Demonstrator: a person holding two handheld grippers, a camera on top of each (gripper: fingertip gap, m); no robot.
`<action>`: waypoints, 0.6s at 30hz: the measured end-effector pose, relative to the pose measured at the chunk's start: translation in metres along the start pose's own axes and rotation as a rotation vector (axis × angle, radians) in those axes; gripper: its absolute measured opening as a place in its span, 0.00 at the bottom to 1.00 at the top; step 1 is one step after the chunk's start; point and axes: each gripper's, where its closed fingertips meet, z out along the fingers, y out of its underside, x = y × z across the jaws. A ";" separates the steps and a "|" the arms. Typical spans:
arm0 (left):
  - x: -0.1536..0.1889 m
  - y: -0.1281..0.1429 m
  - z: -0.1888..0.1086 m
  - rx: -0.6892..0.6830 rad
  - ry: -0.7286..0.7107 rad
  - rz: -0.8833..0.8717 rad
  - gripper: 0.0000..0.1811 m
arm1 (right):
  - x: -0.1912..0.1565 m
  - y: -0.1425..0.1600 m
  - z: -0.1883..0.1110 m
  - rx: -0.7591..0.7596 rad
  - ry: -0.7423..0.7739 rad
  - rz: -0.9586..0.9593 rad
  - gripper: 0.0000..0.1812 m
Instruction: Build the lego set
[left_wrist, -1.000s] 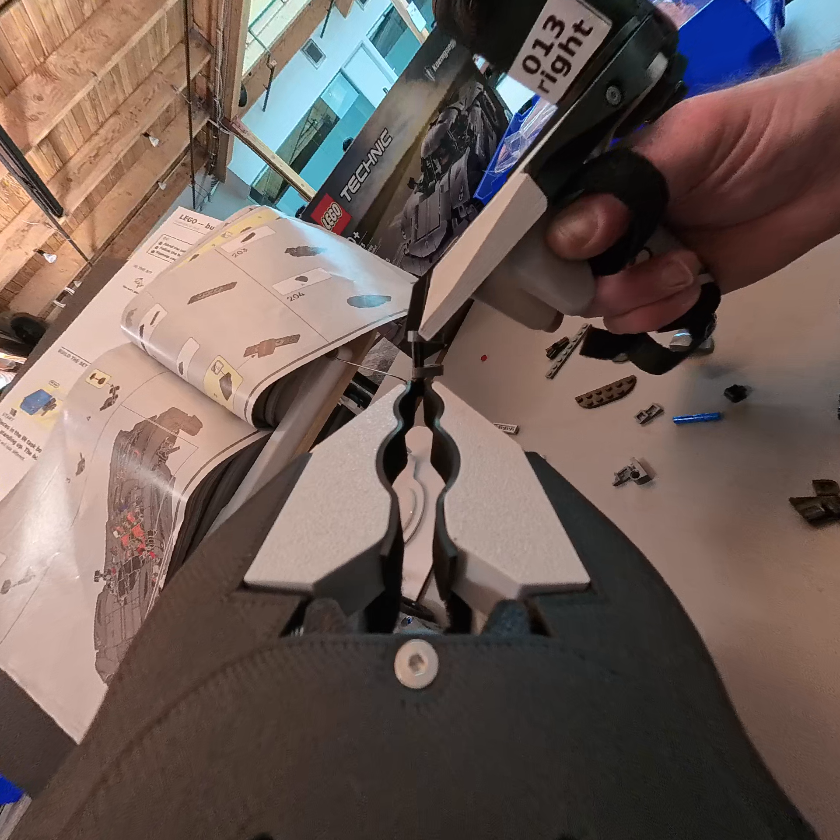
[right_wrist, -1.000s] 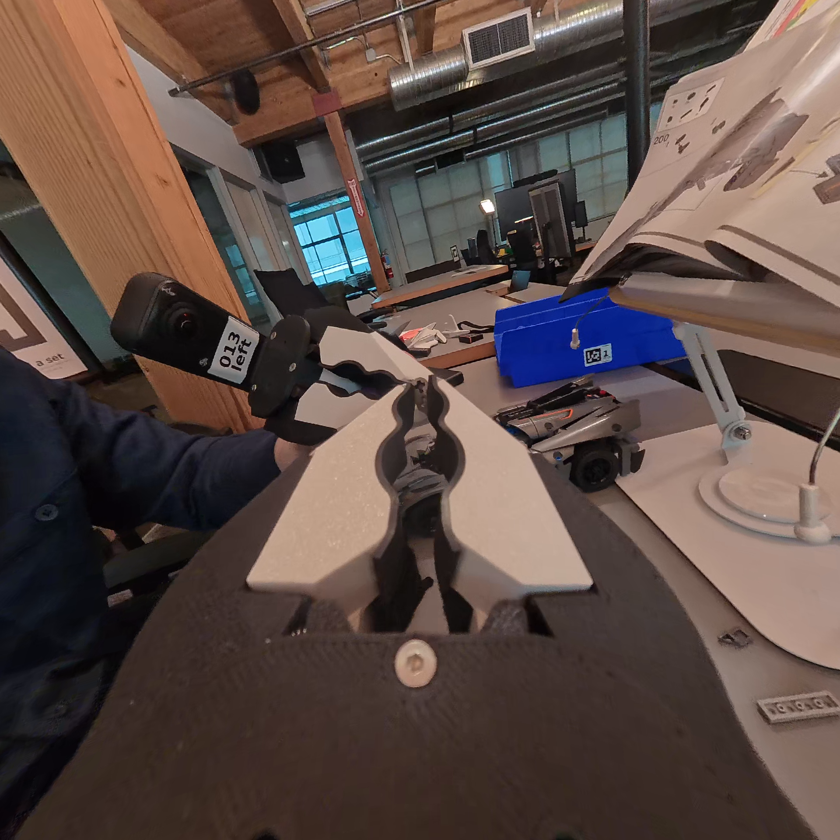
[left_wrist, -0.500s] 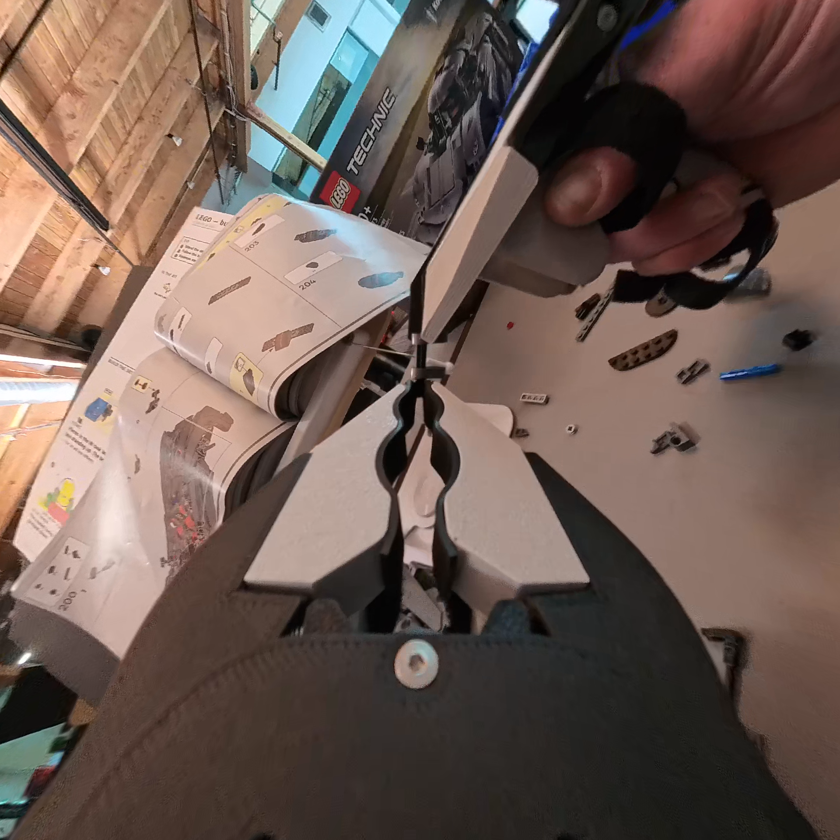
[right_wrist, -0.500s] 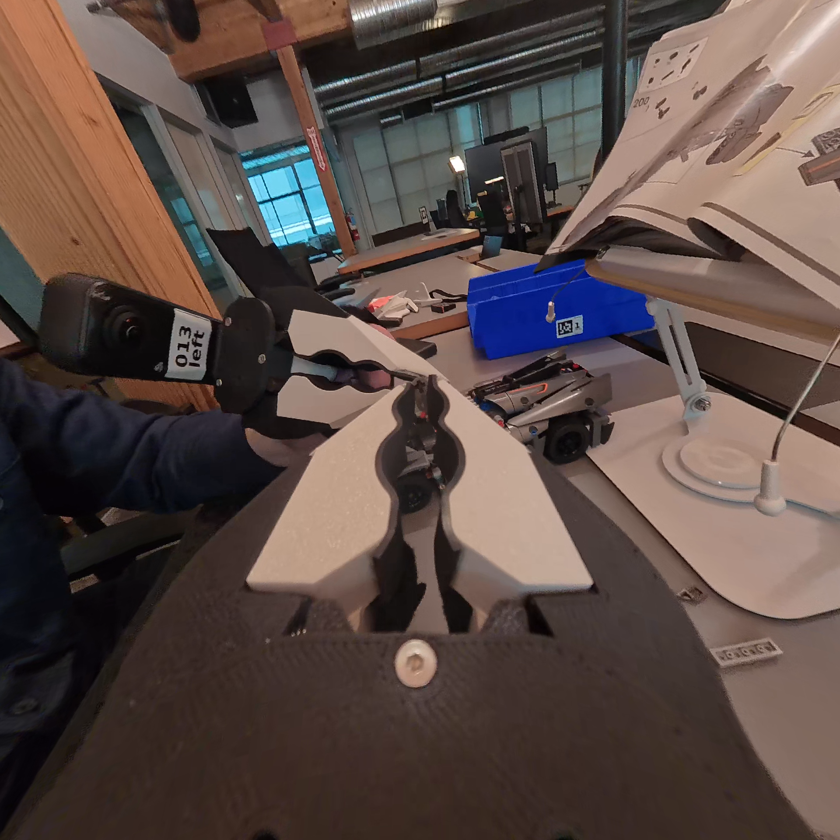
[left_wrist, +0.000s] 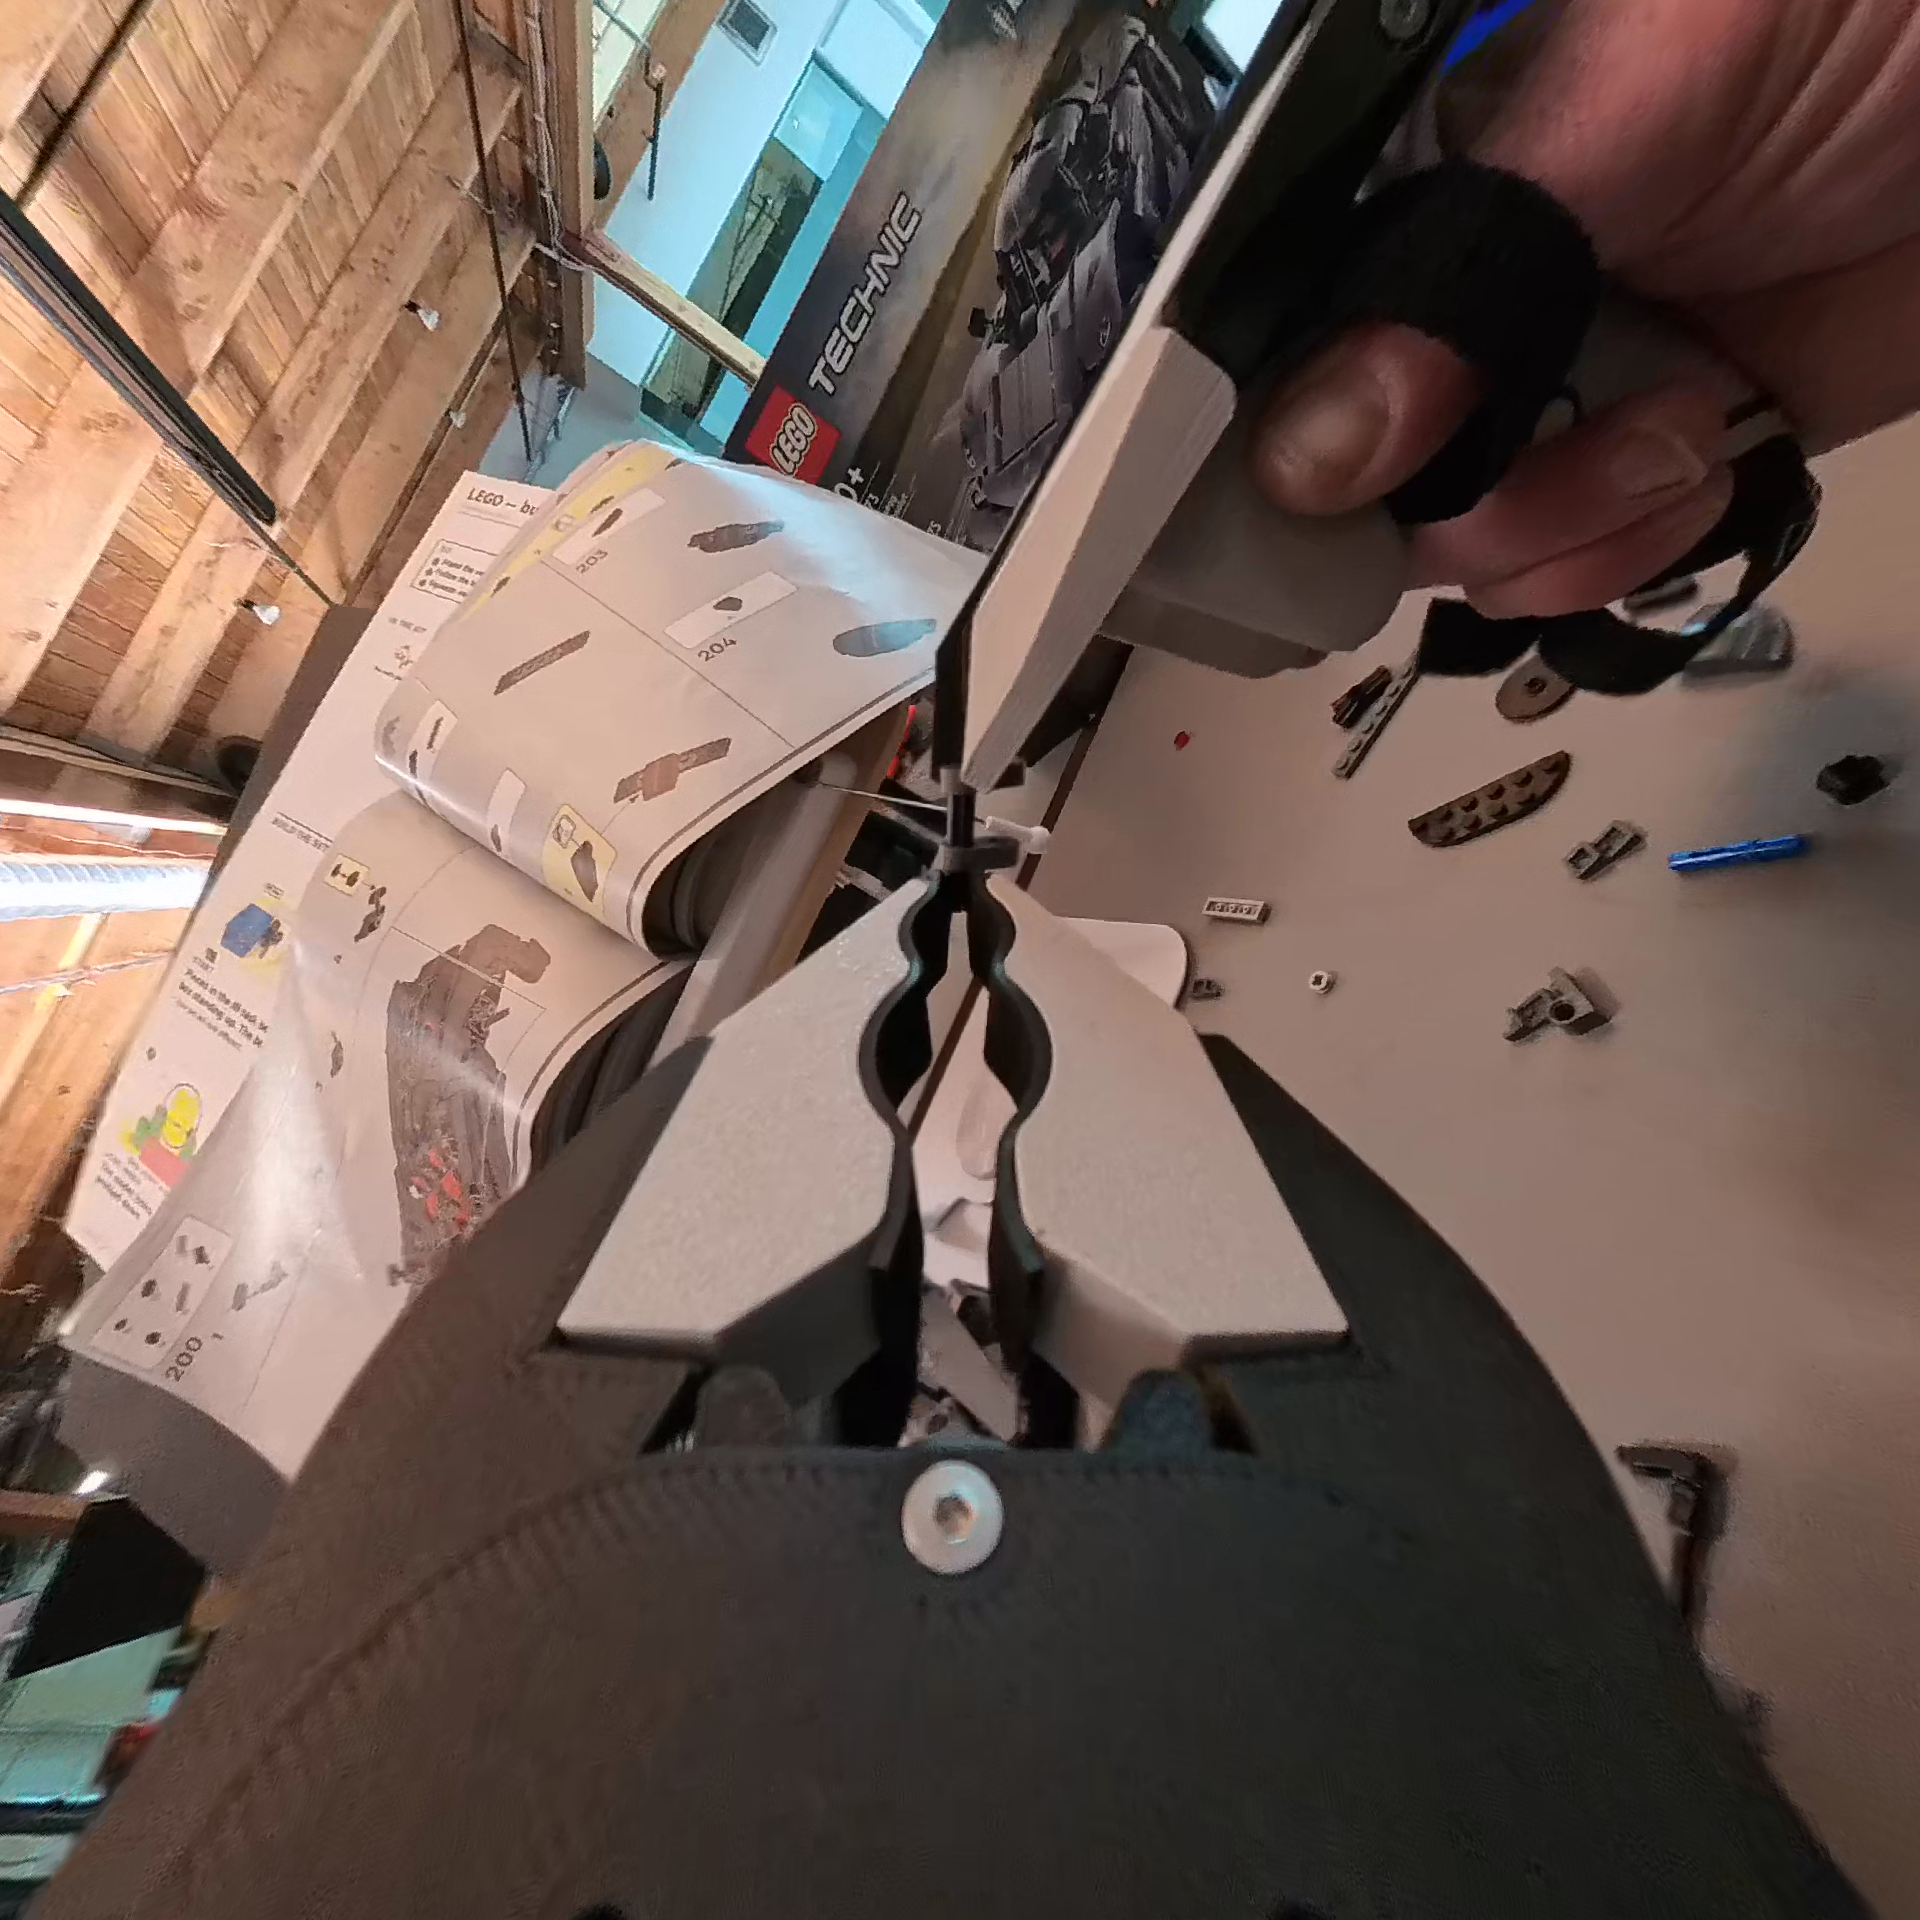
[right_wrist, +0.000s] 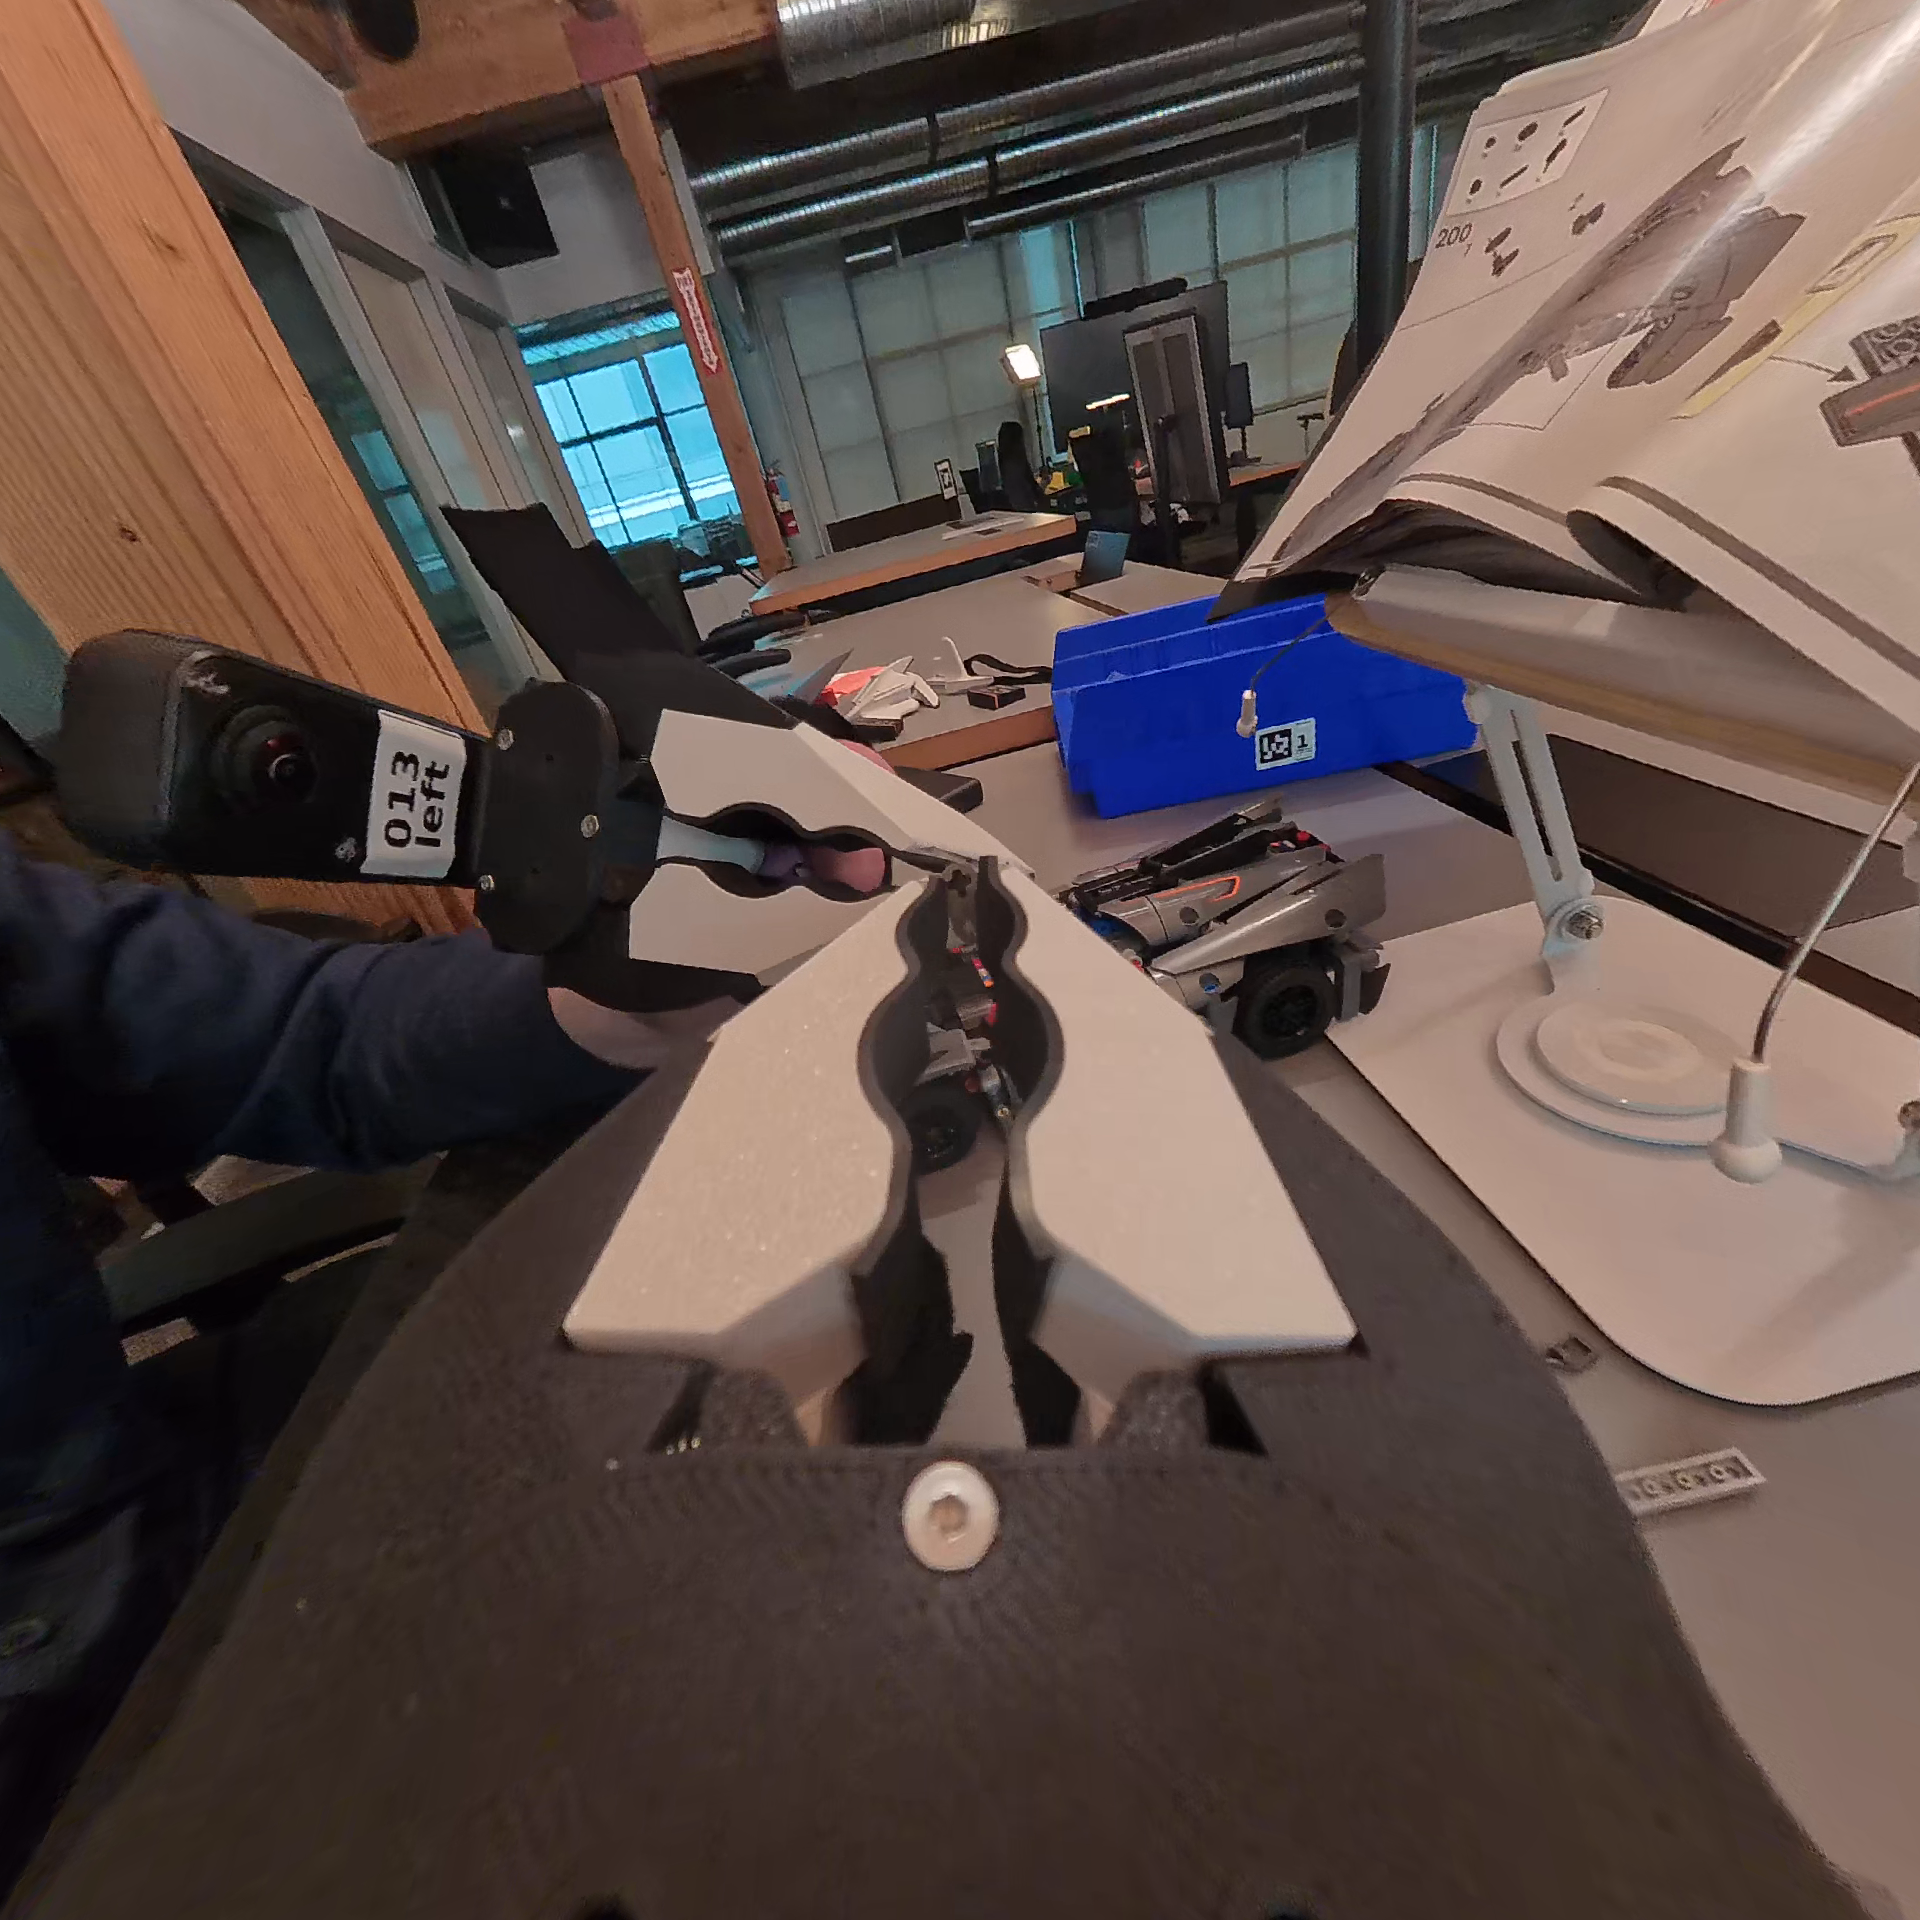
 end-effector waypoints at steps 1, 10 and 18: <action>0.000 0.000 0.000 -0.007 -0.008 0.021 0.00 | 0.000 0.000 0.000 -0.005 0.007 -0.011 0.02; -0.006 -0.007 -0.004 0.132 -0.015 -0.046 0.01 | -0.004 -0.009 -0.001 0.011 0.045 -0.094 0.02; -0.006 -0.016 -0.008 0.193 0.000 -0.096 0.01 | -0.011 -0.015 -0.005 0.053 -0.017 -0.057 0.04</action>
